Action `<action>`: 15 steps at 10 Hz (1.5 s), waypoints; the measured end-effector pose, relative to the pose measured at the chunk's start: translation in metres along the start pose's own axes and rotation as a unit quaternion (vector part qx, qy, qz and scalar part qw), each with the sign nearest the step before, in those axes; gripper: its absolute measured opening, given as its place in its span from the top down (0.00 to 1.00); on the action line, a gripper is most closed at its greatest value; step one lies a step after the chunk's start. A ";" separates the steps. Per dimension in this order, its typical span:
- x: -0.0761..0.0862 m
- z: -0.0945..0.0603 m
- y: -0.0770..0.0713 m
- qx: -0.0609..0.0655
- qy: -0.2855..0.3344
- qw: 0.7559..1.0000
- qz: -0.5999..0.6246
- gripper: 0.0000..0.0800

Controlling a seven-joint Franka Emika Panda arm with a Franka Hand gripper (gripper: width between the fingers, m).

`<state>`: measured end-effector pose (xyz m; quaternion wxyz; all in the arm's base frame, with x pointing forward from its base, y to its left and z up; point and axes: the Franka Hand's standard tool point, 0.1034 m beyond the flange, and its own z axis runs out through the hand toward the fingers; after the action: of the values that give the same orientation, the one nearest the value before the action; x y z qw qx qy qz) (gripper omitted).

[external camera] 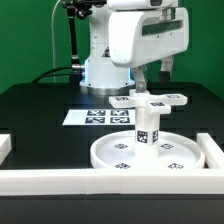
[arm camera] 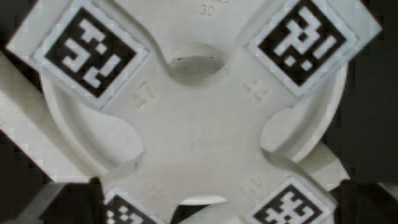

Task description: Assemble round table

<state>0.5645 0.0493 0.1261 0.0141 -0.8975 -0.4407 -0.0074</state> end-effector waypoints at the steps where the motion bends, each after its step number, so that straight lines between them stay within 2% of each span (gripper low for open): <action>1: 0.001 0.003 -0.001 0.001 -0.001 1.000 0.000 0.19; 4: -0.007 0.011 0.003 0.006 -0.007 1.000 0.006 0.19; 11: -0.010 0.017 0.002 0.009 -0.011 1.000 0.008 0.19; 13: -0.011 0.015 0.005 0.007 -0.010 1.000 0.010 0.64; 14: -0.012 0.014 0.007 0.005 -0.009 1.000 0.011 0.64; 15: -0.012 0.014 0.007 0.005 -0.009 1.000 0.012 0.91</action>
Offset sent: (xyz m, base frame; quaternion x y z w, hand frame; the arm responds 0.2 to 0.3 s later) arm -0.0001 -0.0069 -0.0082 0.0097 0.0121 0.0042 0.9999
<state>0.5627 0.0356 0.1118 0.0146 -0.9026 -0.4303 0.0031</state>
